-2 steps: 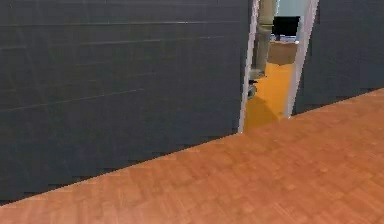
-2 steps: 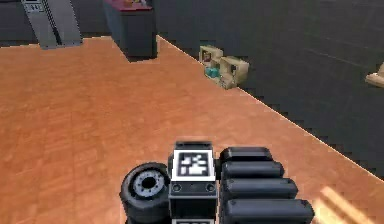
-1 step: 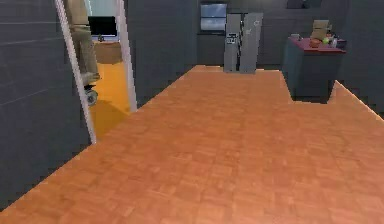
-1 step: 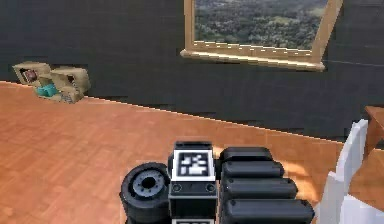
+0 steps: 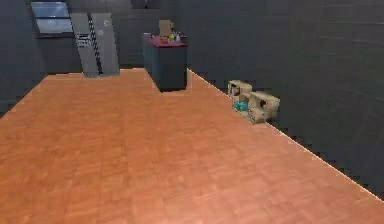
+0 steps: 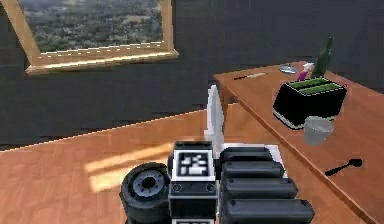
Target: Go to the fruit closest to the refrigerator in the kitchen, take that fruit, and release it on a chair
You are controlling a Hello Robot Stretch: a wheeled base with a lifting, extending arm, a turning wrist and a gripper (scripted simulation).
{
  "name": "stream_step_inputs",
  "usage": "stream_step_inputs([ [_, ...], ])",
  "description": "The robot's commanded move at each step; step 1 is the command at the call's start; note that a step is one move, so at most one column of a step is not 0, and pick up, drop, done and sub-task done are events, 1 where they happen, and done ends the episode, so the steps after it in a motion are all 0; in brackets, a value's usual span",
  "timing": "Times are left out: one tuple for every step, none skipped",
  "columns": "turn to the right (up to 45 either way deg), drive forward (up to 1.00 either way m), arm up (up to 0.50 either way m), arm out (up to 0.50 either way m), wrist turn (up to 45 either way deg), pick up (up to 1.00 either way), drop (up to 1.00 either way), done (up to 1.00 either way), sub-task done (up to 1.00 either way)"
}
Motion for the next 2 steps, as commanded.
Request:
stream_step_inputs([
  [-45.0,0.0,0.0,0.0,0.0,0.0,0.0,0.0,0.0],
  [-45.0,0.0,0.0,0.0,0.0,0.0,0.0,0.0,0.0],
])
